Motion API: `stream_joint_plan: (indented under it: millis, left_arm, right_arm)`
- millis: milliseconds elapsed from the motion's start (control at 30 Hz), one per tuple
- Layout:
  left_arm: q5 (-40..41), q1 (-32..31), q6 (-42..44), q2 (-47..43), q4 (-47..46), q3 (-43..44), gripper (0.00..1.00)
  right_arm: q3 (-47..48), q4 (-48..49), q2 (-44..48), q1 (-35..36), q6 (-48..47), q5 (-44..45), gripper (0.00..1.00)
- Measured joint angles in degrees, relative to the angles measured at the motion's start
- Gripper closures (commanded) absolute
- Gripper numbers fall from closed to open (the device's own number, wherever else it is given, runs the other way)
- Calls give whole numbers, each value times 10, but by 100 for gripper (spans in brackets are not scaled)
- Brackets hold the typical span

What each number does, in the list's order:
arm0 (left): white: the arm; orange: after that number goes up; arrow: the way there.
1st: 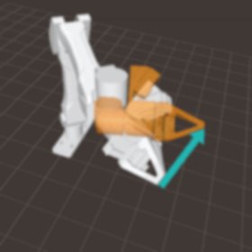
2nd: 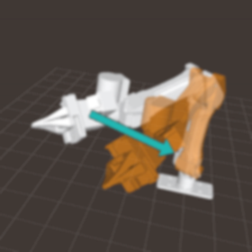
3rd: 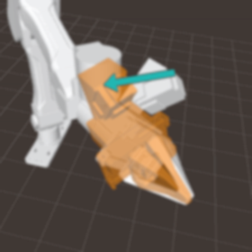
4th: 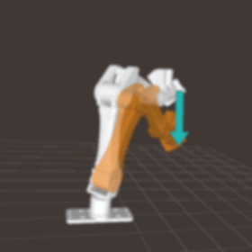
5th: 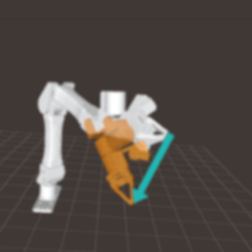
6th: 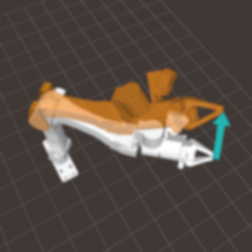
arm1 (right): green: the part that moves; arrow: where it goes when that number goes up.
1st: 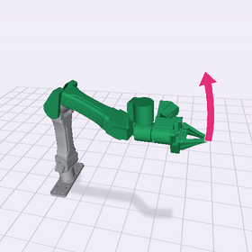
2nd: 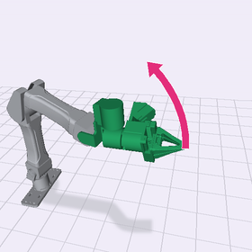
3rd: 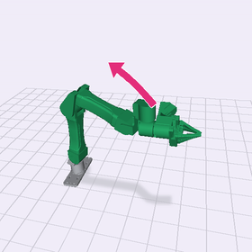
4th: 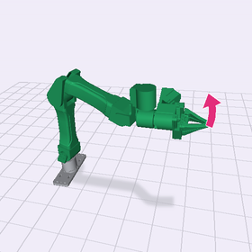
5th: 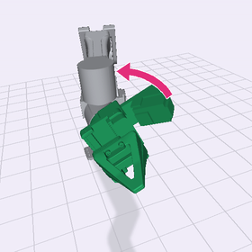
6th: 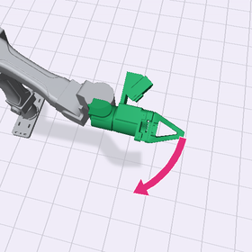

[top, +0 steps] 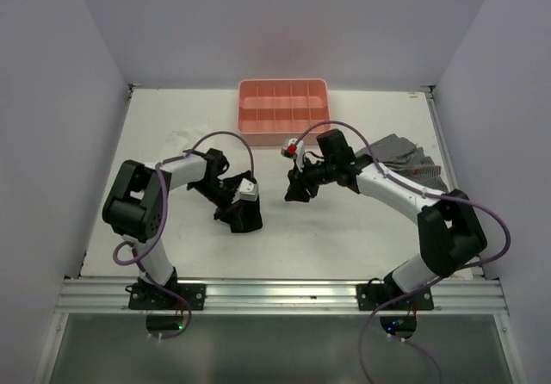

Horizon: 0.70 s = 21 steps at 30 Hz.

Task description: Roll the underwear

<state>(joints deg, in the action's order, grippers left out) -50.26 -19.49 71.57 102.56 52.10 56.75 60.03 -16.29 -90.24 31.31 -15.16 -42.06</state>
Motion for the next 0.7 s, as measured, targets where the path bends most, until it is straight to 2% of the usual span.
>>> stream_joint_plan:
  millis: [100, 200, 333, 400, 567, 700]
  left_arm:
    - [-11, 0, -5, 25, 27, 19, 100]
    - [-26, 0, -15, 52, 52, 35, 100]
    - [-46, 0, -26, 81, 82, 48, 100]
    - [-53, 1, -32, 90, 91, 49, 100]
    - [-63, 2, -37, 102, 105, 49, 100]
    - [-64, 4, -40, 102, 105, 49, 100]
  right_arm:
    - [-35, 10, 29, 23, -45, 30, 57]
    - [-87, 59, 61, 94, -93, 67, 48]
    - [-138, 148, 70, 196, -156, 91, 45]
    - [-146, 184, 61, 224, -182, 98, 45]
    - [-146, 262, 12, 254, -242, 111, 46]
    - [-146, 277, -21, 263, -284, 110, 49]
